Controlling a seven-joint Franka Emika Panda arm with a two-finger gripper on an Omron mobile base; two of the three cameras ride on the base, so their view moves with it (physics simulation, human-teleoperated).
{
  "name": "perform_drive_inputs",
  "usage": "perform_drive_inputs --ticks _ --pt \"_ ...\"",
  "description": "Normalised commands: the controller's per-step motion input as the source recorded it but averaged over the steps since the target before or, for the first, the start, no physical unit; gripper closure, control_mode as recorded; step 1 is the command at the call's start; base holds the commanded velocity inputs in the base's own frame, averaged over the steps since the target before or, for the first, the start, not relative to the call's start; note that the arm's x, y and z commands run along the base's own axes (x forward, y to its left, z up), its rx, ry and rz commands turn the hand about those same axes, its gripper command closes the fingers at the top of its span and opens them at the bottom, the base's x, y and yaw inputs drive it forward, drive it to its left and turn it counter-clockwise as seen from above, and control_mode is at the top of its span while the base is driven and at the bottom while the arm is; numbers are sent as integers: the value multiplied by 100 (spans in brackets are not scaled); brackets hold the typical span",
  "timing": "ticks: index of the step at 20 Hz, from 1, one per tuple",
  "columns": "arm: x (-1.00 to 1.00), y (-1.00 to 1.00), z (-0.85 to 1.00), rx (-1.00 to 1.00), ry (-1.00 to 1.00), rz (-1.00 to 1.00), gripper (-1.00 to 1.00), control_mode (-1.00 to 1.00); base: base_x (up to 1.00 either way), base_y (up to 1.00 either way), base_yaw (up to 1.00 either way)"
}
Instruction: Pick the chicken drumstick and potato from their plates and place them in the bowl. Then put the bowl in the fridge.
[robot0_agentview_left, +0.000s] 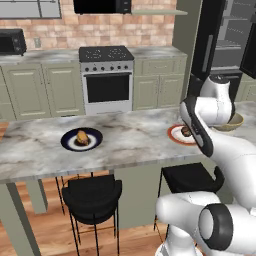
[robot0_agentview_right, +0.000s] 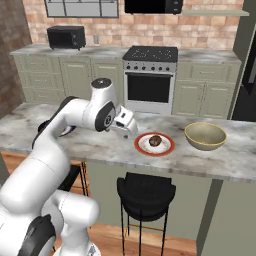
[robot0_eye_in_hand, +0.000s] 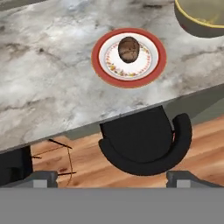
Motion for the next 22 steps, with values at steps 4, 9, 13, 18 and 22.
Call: perform_drive_inputs --ticks 4,9,13,18,22 --pt "40 -17 -27 0 -3 -32 -100 -100 0 0 0" --pt "52 -22 -18 0 0 -11 -100 -100 0 0 0" --pt "50 -31 -20 0 0 0 -100 -100 0 0 0" --pt "43 -35 -18 3 0 5 -100 -100 0 0 0" --pt "32 -26 -26 3 0 9 -100 -100 0 0 0"
